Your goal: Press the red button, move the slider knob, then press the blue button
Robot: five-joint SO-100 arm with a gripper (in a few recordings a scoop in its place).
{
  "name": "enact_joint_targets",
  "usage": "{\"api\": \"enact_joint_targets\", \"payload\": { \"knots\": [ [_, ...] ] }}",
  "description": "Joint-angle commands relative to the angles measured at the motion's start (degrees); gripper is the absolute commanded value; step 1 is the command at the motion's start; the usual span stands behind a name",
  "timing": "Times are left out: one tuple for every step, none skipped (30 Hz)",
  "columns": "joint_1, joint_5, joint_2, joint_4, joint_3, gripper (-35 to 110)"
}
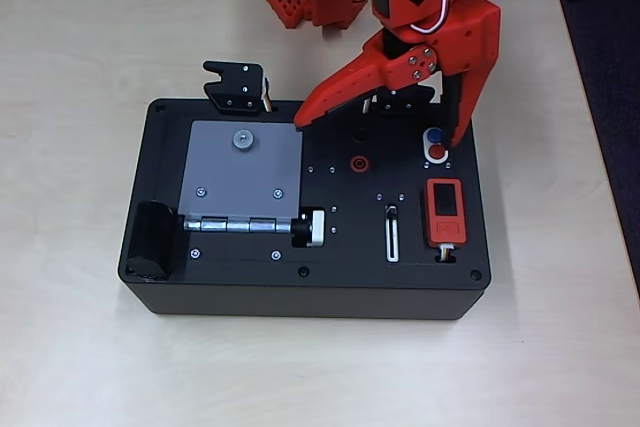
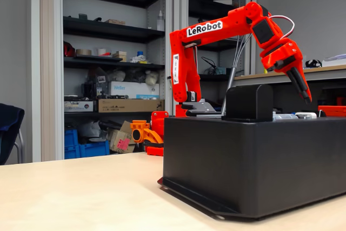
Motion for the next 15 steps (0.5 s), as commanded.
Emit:
{"api": "enact_joint_targets", "payload": {
  "knots": [
    [0.0, 0.79, 1.14, 0.18, 0.7, 80],
    [0.09, 0.97, 1.23, 0.0, 1.05, 79],
    [0.18, 1.14, 1.41, -0.18, 1.49, 79],
    [0.26, 1.14, 1.49, -0.35, 1.85, 79],
    [0.35, 1.32, 1.49, -0.35, 2.11, 79],
    [0.44, 1.32, 1.49, -0.35, 2.2, 79],
    [0.44, 1.32, 1.49, -0.44, 2.29, 79],
    [0.53, 1.32, 1.41, -0.62, 2.46, 79],
    [0.53, 1.14, 1.32, -0.88, 2.64, 79],
    [0.62, 1.14, 1.32, -1.23, 3.08, 79],
    [0.62, 1.05, 1.41, -1.67, 3.43, 79],
    [0.62, 1.32, 1.41, -1.76, 3.6, 79],
    [0.53, 1.32, 1.41, -1.93, 3.69, 79],
    [0.53, 1.14, 1.41, -2.11, 3.78, 79],
    [0.44, 1.32, 1.32, -2.11, 3.87, 79]
  ]
}}
